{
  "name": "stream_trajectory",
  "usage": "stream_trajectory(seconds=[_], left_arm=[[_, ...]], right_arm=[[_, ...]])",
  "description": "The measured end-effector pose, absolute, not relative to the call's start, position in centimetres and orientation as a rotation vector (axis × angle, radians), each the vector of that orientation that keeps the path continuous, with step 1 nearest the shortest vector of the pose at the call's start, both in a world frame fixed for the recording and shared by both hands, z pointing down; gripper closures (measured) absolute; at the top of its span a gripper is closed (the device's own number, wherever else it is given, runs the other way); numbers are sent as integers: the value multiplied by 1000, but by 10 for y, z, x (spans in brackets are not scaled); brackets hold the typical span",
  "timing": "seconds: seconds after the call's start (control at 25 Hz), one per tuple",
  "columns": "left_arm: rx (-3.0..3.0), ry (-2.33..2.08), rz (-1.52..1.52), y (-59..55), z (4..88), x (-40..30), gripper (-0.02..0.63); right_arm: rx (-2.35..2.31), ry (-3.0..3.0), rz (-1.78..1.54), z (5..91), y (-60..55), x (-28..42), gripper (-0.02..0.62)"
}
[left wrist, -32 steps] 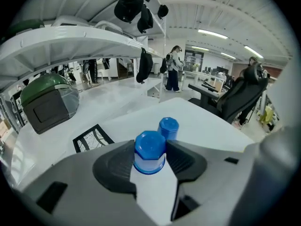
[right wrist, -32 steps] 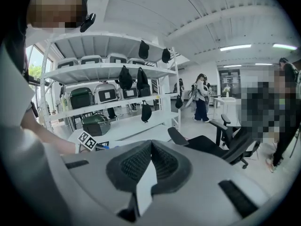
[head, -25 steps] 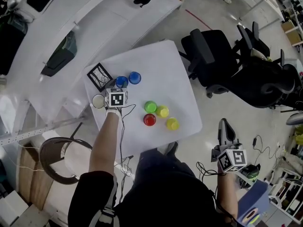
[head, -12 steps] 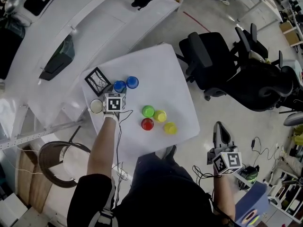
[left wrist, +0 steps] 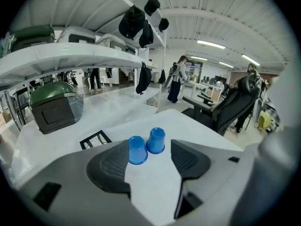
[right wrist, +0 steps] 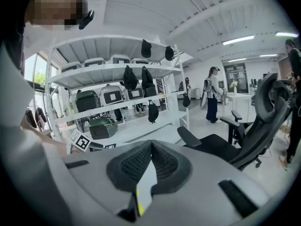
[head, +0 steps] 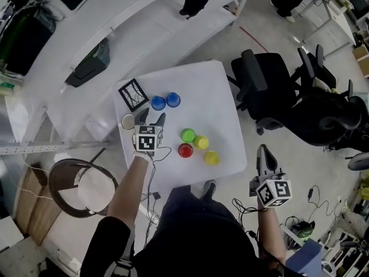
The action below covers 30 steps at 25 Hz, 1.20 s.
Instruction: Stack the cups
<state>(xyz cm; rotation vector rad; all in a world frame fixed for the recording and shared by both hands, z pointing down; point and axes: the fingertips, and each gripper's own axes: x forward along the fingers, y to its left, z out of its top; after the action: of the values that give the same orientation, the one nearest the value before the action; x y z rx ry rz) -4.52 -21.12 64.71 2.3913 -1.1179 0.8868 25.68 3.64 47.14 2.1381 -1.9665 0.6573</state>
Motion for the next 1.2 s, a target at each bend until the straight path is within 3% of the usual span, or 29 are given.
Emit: stream_trajectory(seconds=[0.28, 0.64, 0.84, 1.0, 1.2], left_arm=[[2323, -1247, 732, -112, 582, -88, 334], [2211, -1410, 727, 15, 559, -118, 357], [2179, -1462, 711, 58, 554, -120, 359], [2147, -1495, 686, 87, 553, -121, 360], [2109, -1517, 705, 117, 555, -128, 363]], right_arm=[[1911, -2143, 573, 501, 17, 225, 595], [1552, -2254, 565, 576, 42, 177, 591], [1465, -2284, 556, 589, 60, 168, 502], [1356, -2291, 540, 609, 72, 159, 378], [1210, -2252, 563, 651, 86, 145, 347]])
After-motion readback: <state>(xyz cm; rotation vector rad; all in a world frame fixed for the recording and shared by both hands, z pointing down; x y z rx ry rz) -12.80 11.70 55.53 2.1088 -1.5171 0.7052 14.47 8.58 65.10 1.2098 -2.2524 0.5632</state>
